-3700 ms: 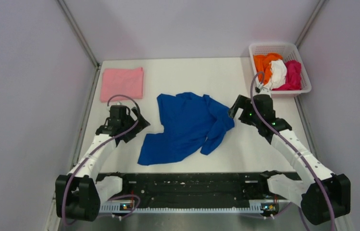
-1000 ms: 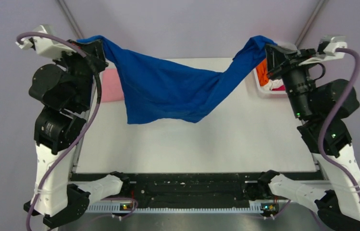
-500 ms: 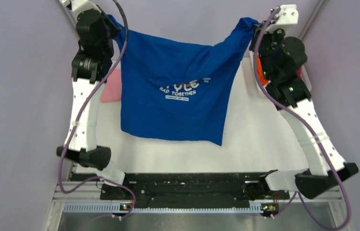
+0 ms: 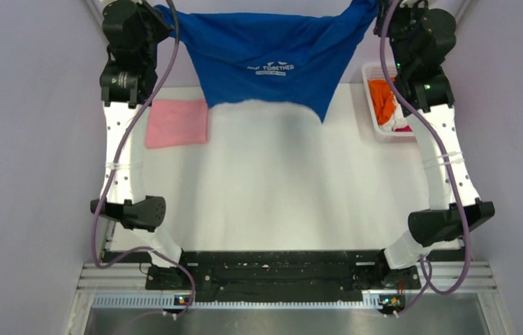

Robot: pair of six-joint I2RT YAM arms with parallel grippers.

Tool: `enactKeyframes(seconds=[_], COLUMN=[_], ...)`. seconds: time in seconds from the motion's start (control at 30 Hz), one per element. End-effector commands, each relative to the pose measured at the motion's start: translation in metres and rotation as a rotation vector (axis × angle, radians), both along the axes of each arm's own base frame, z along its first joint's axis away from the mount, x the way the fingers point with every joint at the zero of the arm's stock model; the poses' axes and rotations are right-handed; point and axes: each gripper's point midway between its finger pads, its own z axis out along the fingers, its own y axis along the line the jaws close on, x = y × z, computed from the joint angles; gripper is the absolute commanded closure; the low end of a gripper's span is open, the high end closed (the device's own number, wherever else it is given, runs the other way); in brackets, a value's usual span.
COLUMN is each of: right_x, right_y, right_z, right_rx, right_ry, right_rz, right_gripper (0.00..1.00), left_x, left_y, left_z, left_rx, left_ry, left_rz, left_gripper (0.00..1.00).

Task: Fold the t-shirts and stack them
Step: Flatten out the tshirt

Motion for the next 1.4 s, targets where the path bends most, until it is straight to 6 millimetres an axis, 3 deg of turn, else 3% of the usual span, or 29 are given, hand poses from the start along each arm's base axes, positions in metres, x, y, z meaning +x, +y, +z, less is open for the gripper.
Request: enactKeyframes(seconds=[0.0,0.13,0.27,0.47,0.5,0.53,0.57,0.63,0.7,0.8,0.87,0.9,0.97,1.03,1.13,1.27,1.37], right_x=[-0.044,-0.062,-0.087,-0.112,-0.111,-0.110,-0.110,-0.111,-0.113,-0.114,-0.116,-0.118,-0.122,-0.125,-0.139,-0.155,-0.161], right_y=[-0.023,-0.033,-0.049,-0.059,-0.063,-0.066,-0.068,-0.073,-0.077,-0.089,-0.091,-0.089,-0.075,-0.047,-0.005,0.034,0.051], right_z=[0.002,-0.081,-0.193,-0.340,-0.362,-0.380,-0.395,-0.419,-0.431,-0.423,-0.410,-0.404,-0.398,-0.397,-0.406,-0.439,-0.466], right_rx=[-0.002,-0.092,-0.111,-0.059,-0.053,-0.050,-0.048,-0.049,-0.054,-0.035,-0.015,0.004,0.049,0.089,0.121,0.120,0.137], right_ry=[-0.008,0.219,0.503,0.862,0.909,0.943,0.978,1.050,1.093,1.067,1.032,1.013,0.978,0.949,0.951,1.018,1.084], right_rz=[-0.034,-0.066,-0.127,-0.209,-0.240,-0.269,-0.292,-0.345,-0.382,-0.471,-0.486,-0.472,-0.396,-0.244,-0.084,0.005,0.052], right_gripper=[1.00,1.00,1.00,1.00,1.00,0.96,0.84,0.64,0.46,0.23,0.16,0.14,0.06,0.01,0.01,0.01,0.01], left_x=[-0.039,-0.059,-0.092,-0.129,-0.131,-0.132,-0.135,-0.136,-0.135,-0.123,-0.113,-0.108,-0.096,-0.083,-0.065,-0.044,-0.046], left_y=[0.021,0.028,0.018,0.005,0.002,-0.002,-0.003,-0.003,-0.003,-0.010,-0.022,-0.031,-0.056,-0.086,-0.121,-0.150,-0.163], left_z=[-0.006,-0.126,-0.252,-0.393,-0.417,-0.429,-0.441,-0.452,-0.454,-0.433,-0.412,-0.401,-0.382,-0.374,-0.379,-0.408,-0.437], left_rx=[-0.004,-0.044,-0.121,-0.145,-0.142,-0.138,-0.133,-0.118,-0.099,-0.106,-0.107,-0.099,-0.061,-0.040,-0.046,-0.049,-0.059], left_ry=[0.030,0.331,0.562,0.890,0.964,1.017,1.083,1.166,1.184,1.102,1.032,0.995,0.921,0.872,0.884,0.961,1.030], left_rz=[0.079,0.137,0.107,0.077,0.065,0.050,0.054,0.068,0.082,0.053,0.001,-0.038,-0.132,-0.250,-0.375,-0.450,-0.485], left_gripper=[1.00,1.00,1.00,0.99,0.97,0.90,0.79,0.66,0.52,0.33,0.25,0.16,0.02,0.01,0.01,0.01,0.01])
